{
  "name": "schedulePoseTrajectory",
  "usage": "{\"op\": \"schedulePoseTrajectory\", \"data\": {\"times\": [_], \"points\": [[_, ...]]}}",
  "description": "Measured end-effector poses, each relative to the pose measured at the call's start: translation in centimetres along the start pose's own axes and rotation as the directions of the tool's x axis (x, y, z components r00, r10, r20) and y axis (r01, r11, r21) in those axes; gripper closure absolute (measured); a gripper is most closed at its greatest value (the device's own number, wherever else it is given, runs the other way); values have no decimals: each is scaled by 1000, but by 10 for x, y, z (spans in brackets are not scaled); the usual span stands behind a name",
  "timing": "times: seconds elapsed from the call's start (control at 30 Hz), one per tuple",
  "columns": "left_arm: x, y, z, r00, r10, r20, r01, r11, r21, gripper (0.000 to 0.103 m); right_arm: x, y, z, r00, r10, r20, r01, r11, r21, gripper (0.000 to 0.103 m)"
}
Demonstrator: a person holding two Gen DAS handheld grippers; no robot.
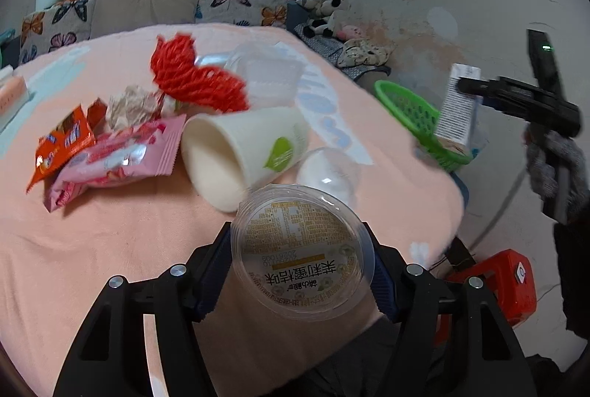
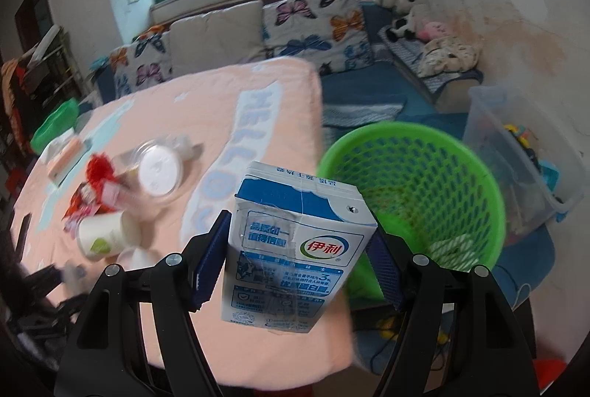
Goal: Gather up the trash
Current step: 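Carry the carton and cup to the green basket and release both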
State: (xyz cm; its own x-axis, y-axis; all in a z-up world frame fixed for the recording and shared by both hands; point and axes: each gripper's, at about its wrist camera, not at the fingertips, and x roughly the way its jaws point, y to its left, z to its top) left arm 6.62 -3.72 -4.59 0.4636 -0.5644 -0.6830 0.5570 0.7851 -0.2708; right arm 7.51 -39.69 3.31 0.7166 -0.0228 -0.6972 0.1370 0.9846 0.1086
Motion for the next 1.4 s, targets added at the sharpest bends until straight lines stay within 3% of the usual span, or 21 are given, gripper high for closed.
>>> {"op": "schedulePoseTrajectory", "data": {"times": [0.23,0.47,0.83,1.07,1.4], "points": [[-8,-32,37,999,-32,35,30,998,53,39,16,-43,10,993,-111,27,110,994,25,33],[23,-63,95,997,-64,37,61,995,76,39,51,-83,4,981,-192,-6,193,981,33,33],[113,-122,171,995,-89,-39,93,986,139,39,93,-123,-20,982,-163,-92,170,983,70,32],[155,-155,189,989,-100,-108,118,978,171,39,86,-129,-24,985,-158,-72,164,983,83,25],[203,-201,190,978,-93,-185,135,964,229,39,41,-138,-44,985,-171,-13,171,979,113,22]]}}
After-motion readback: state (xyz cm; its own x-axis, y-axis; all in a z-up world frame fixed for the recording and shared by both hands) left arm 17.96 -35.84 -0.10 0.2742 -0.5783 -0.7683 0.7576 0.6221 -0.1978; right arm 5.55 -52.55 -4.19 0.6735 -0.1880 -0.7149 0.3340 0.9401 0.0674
